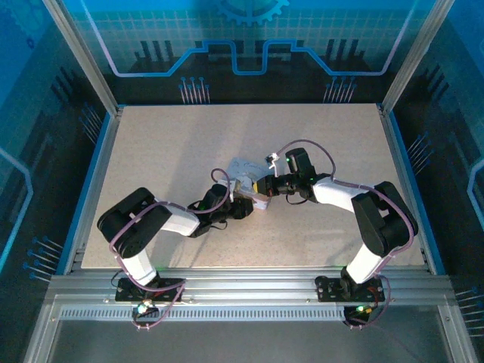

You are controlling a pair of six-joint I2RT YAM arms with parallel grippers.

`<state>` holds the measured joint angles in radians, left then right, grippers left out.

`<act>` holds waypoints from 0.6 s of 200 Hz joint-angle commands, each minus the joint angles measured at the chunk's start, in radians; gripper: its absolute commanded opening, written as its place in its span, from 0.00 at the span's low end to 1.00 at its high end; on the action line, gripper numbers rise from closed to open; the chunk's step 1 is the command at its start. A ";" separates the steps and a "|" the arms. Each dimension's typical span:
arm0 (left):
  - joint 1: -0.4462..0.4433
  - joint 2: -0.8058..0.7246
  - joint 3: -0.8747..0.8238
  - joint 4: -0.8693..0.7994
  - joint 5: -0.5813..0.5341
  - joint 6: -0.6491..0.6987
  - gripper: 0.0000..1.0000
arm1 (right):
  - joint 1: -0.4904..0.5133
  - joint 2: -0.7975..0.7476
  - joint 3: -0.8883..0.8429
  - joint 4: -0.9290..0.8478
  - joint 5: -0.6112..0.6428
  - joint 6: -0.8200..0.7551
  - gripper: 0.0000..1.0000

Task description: Unlock the padlock with the key

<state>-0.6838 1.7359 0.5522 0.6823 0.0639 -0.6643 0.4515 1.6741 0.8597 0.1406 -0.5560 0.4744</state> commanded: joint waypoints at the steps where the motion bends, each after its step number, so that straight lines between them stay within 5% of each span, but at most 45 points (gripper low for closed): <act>1: -0.011 0.009 0.003 0.084 -0.022 -0.032 0.36 | 0.031 0.036 -0.019 -0.076 0.011 0.011 0.07; 120: -0.018 -0.039 -0.028 0.091 -0.016 -0.069 0.26 | 0.037 -0.063 0.010 -0.058 0.023 -0.019 0.07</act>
<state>-0.6872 1.7397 0.5354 0.7132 0.0521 -0.7185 0.4667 1.6600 0.8581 0.1364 -0.5339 0.4770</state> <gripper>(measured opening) 0.265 0.073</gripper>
